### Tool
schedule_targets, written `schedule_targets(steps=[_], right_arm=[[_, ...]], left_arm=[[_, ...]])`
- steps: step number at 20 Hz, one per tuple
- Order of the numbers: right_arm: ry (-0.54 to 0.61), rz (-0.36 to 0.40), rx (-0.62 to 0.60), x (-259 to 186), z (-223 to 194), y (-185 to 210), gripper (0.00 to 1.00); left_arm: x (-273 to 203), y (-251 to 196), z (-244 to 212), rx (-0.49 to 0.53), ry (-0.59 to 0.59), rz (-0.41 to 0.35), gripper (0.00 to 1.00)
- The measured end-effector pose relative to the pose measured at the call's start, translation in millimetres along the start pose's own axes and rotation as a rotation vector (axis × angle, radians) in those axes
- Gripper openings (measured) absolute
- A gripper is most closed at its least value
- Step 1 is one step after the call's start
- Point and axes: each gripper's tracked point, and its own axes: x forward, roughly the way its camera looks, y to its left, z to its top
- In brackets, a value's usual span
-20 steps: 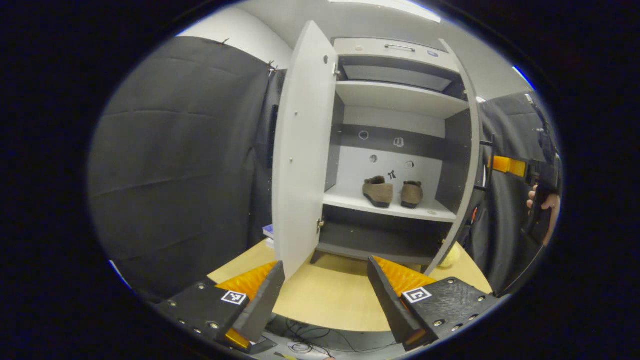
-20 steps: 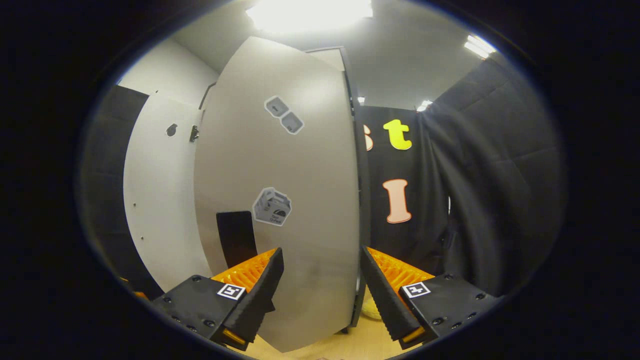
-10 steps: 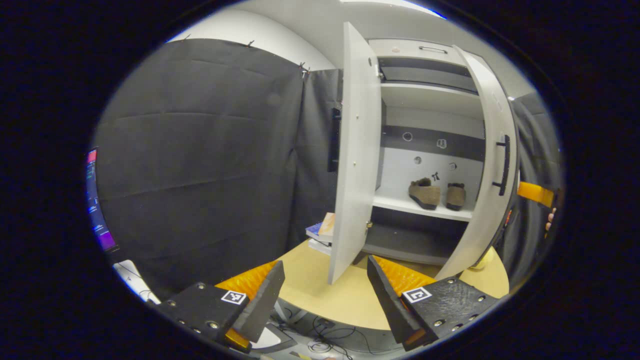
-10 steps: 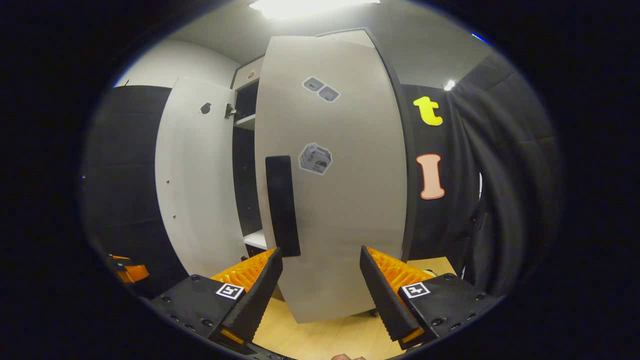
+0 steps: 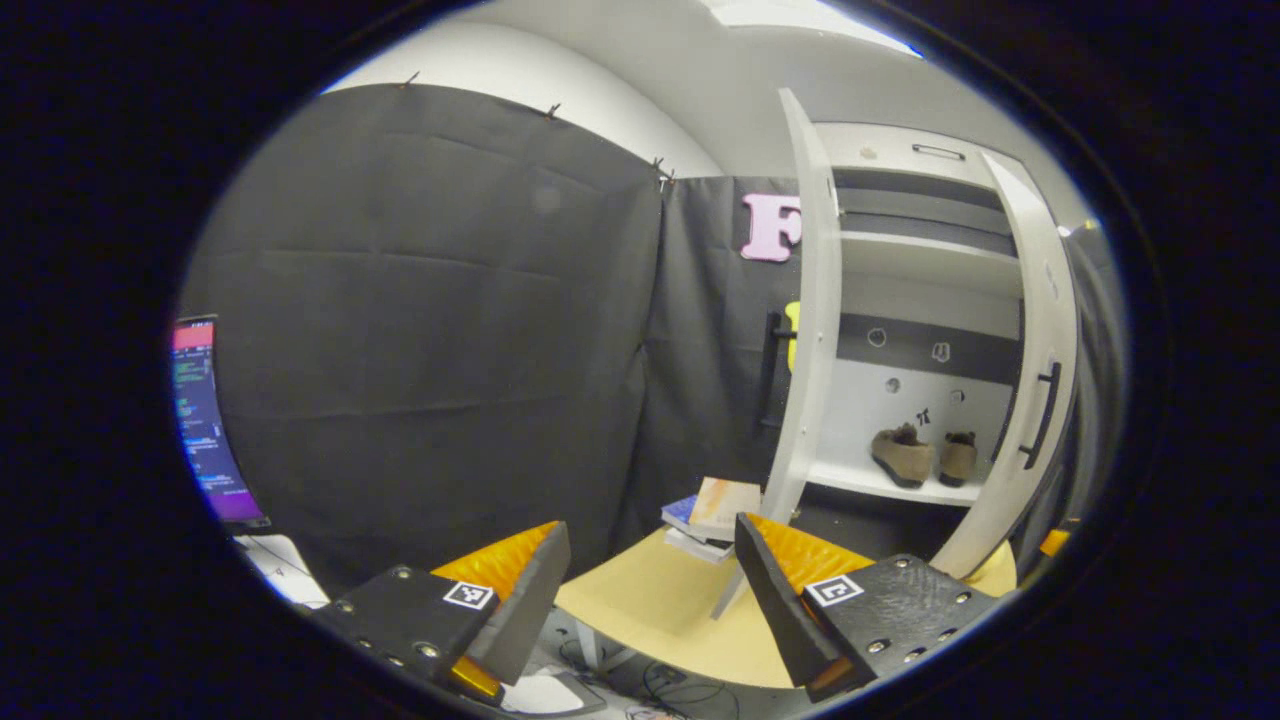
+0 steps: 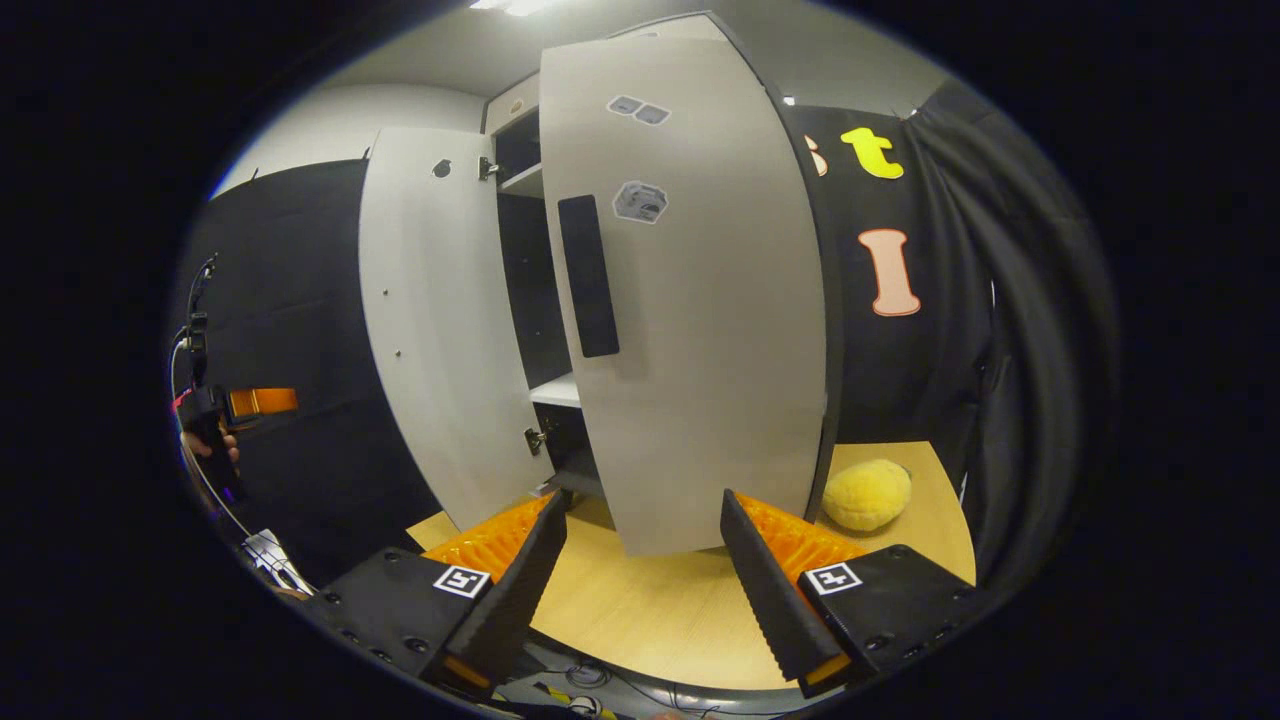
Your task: Grab one shoe with the right hand and put it into the shoe cabinet, grab the other shoe with the left hand and put it into the shoe cabinet; then close the right door with the right hand and the left door with the left hand.
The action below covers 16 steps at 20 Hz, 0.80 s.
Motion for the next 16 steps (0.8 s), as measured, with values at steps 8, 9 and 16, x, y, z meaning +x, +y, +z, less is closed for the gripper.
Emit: schedule_targets(steps=[8, 9, 16], right_arm=[[0.027, -0.201, 0.079, 8, -22, -10, 0.98], [0.014, -0.227, 0.085, 13, -17, -8, 0.99], [-0.053, -0.330, 0.110, 43, -8, 19, 0.98]], left_arm=[[112, 1, 31, -0.017, -0.107, -0.180, 1.00], [128, 0, 33, -0.011, -0.110, -0.213, 1.00], [191, -30, 49, 0.007, -0.182, -0.447, 1.00]])
